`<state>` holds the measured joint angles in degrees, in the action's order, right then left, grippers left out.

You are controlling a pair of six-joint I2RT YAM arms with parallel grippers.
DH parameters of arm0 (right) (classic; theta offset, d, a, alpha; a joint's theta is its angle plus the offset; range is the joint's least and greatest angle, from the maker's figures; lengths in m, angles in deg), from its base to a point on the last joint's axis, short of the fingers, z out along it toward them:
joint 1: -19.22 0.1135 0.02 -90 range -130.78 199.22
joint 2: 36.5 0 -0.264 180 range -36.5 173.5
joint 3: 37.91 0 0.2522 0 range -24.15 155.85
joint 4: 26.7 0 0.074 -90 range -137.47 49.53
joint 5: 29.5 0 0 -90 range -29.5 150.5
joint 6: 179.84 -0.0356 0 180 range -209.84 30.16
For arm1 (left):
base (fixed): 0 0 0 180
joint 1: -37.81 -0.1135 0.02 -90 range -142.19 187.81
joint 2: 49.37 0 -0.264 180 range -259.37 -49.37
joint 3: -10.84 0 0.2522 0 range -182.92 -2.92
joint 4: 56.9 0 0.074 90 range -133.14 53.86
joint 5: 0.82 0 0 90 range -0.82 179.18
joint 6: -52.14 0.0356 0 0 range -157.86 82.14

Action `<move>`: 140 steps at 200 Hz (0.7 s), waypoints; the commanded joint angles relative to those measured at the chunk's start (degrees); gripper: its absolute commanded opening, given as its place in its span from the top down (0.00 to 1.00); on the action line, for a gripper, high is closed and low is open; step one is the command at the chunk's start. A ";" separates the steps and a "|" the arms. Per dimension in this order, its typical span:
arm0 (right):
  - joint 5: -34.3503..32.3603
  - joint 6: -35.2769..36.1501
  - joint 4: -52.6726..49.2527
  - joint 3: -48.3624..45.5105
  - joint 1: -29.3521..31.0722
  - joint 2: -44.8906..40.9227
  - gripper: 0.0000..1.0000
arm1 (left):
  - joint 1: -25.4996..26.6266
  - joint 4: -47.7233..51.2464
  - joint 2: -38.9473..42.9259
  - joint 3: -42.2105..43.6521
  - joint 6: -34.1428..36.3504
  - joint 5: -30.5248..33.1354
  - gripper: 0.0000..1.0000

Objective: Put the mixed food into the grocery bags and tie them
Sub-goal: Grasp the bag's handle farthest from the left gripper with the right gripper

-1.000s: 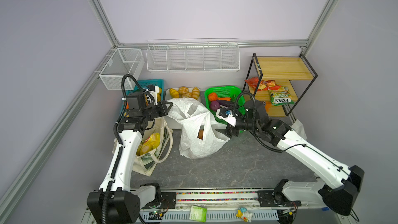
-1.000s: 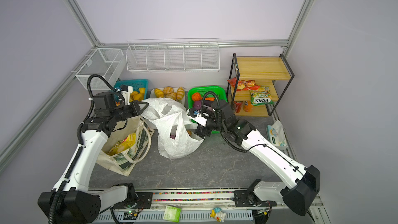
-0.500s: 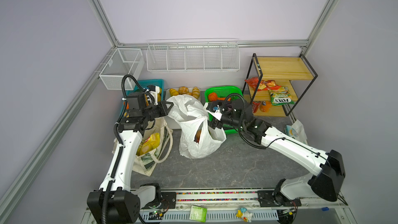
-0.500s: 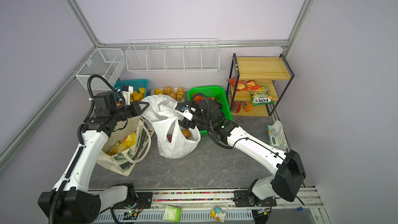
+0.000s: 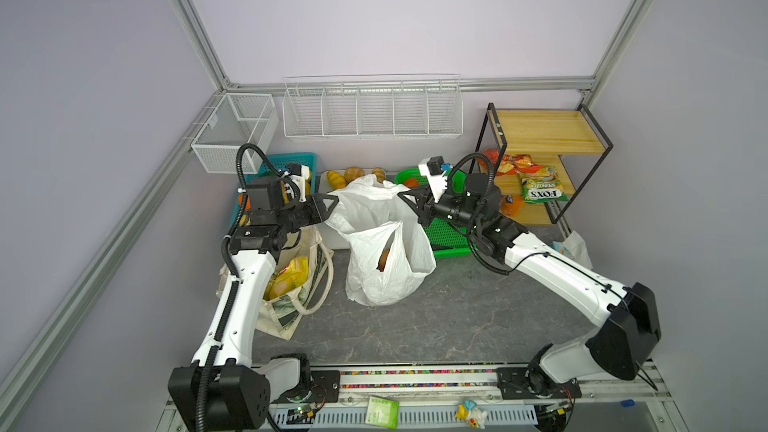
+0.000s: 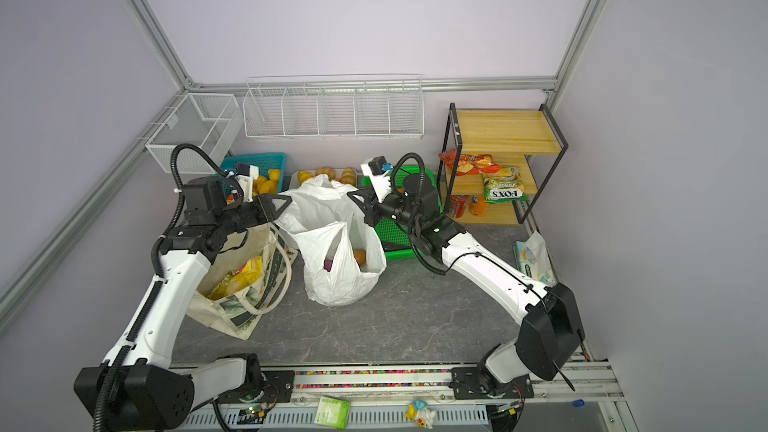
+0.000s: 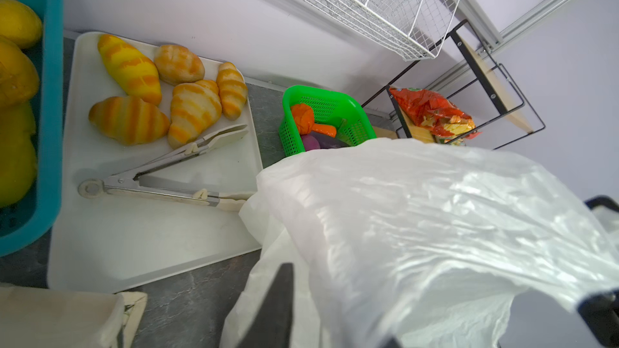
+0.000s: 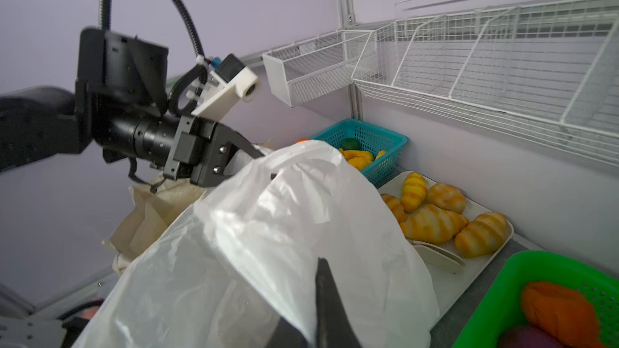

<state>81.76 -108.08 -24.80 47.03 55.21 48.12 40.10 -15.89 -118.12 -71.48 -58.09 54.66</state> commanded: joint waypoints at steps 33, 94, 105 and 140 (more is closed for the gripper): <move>-2.63 -21.19 0.60 -6.50 -2.78 -5.03 0.93 | 11.78 -5.10 15.93 1.76 7.02 23.18 0.33; -4.80 -18.80 -2.56 -8.41 -3.40 -7.27 0.93 | 41.63 0.59 19.68 0.50 14.43 43.69 0.28; -5.19 -18.44 -3.00 -8.59 -3.63 -7.66 0.93 | 50.46 0.71 17.56 -0.33 17.09 51.91 0.27; -5.04 -17.67 -3.56 -9.03 -4.52 -8.25 0.93 | 67.40 0.05 5.93 -4.83 24.50 70.63 0.21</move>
<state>77.47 -126.04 -27.69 39.12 51.47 41.48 100.88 -16.79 -105.62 -72.92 -40.87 107.18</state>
